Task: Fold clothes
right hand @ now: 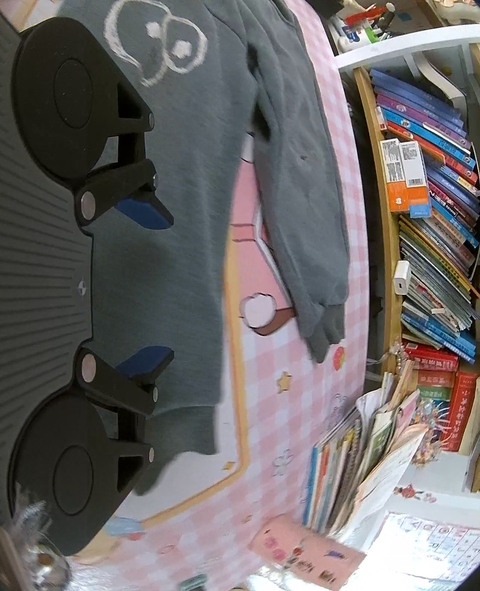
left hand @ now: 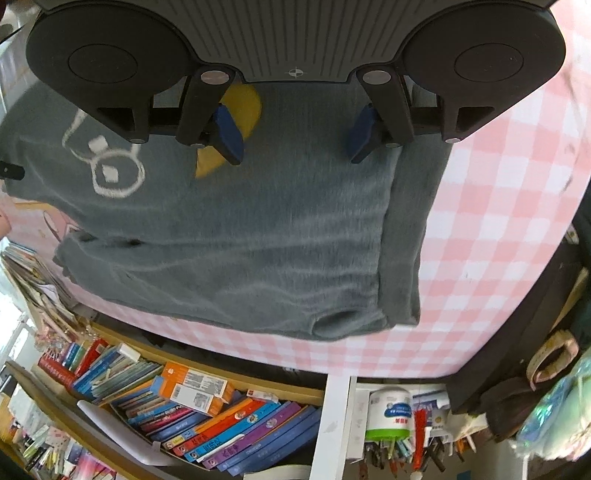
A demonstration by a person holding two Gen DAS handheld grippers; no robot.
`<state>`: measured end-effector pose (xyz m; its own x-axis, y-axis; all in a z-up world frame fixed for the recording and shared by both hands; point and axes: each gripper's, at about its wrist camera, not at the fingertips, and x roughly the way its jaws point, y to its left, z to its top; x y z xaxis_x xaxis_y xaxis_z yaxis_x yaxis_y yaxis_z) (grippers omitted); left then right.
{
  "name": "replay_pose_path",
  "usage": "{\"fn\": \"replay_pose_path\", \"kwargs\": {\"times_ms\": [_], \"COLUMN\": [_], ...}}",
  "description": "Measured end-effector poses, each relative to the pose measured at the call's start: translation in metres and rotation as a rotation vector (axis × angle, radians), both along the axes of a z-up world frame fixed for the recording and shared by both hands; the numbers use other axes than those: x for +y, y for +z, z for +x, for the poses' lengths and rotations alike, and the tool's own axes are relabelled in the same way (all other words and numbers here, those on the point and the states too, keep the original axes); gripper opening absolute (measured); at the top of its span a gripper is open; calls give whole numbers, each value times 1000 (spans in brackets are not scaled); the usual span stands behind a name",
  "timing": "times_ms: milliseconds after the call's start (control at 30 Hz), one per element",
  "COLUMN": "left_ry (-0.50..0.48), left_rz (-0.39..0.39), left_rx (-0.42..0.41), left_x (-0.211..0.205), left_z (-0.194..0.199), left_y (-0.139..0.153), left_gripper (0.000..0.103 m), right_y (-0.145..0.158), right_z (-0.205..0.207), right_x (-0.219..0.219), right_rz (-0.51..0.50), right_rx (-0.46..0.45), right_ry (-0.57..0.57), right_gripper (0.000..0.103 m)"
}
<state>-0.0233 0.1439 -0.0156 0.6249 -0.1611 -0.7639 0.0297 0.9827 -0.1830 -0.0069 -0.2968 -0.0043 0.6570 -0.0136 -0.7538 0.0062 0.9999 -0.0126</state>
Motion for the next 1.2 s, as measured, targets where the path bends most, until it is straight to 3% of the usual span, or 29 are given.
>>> {"fn": "replay_pose_path", "kwargs": {"times_ms": [100,500,667,867,1200], "left_ry": [-12,-43,-73,-65,-71], "left_rz": [32,116,186,213,254], "left_rx": [-6,-20,-40,-50,-15], "left_x": [-7,-22,-20,-8,6], "left_z": [17,77,112,154,195], "left_y": [5,7,8,6,-11], "left_gripper": [69,70,70,70,77], "right_y": [1,1,3,-3,-17], "right_z": [22,113,163,222,270], "right_x": [-7,-13,-10,-7,-1], "right_rz": [-3,49,21,-38,-53], "right_rx": [-3,4,-6,6,27], "right_ry": [27,176,274,373,481], "right_gripper": [69,69,69,69,74]}}
